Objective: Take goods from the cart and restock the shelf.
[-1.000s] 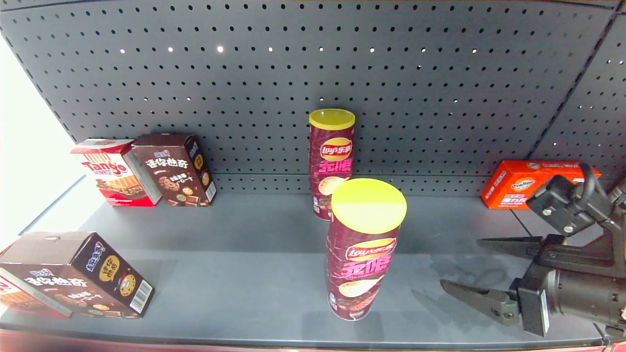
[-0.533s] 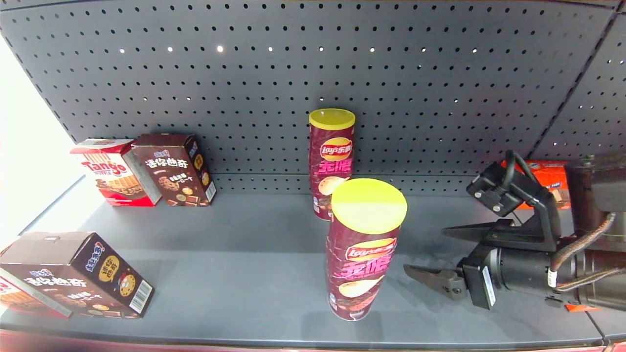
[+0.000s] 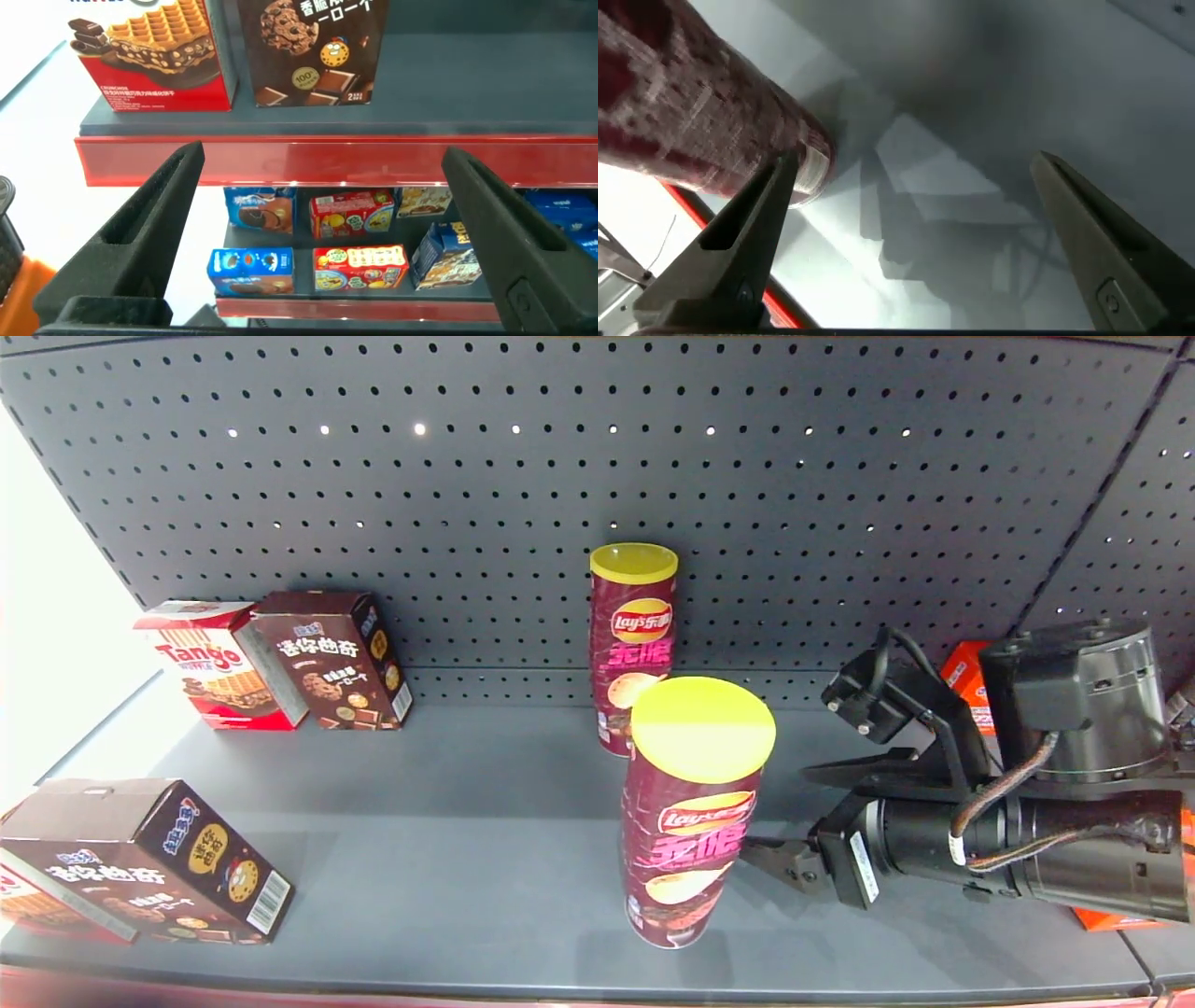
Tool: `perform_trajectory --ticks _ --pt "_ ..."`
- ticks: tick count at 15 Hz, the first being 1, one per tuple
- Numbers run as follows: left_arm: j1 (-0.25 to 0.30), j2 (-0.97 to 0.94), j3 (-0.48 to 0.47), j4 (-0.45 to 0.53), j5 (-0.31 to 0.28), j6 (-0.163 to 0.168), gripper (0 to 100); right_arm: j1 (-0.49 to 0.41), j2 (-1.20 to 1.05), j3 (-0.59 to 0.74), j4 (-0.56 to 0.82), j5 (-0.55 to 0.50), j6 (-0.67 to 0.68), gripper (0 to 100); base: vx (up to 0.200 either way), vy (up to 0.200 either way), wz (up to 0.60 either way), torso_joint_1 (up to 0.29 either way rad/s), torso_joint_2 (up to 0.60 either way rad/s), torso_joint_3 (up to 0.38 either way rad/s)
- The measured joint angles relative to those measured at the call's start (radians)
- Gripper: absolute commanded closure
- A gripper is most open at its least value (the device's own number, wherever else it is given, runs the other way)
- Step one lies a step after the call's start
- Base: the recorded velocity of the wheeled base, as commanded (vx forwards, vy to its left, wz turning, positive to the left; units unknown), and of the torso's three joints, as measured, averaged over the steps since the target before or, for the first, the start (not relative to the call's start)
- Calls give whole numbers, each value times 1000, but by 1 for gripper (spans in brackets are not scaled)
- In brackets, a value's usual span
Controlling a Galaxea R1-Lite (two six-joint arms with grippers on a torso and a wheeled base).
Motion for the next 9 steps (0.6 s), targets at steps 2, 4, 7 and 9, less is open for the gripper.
perform_trajectory --ticks 2,4,7,9 --pt "0 0 0 0 0 0 0 22 15 -7 -4 -1 0 0 0 0 0 0 0 0" --pt "0 0 0 0 0 0 0 37 24 -7 -4 -2 0 0 0 0 0 0 0 0" --pt "0 0 0 0 0 0 0 42 24 6 -4 -6 1 0 0 0 0 0 0 0" --pt "0 0 0 0 0 0 0 39 23 14 -4 -10 1 0 0 0 0 0 0 0"
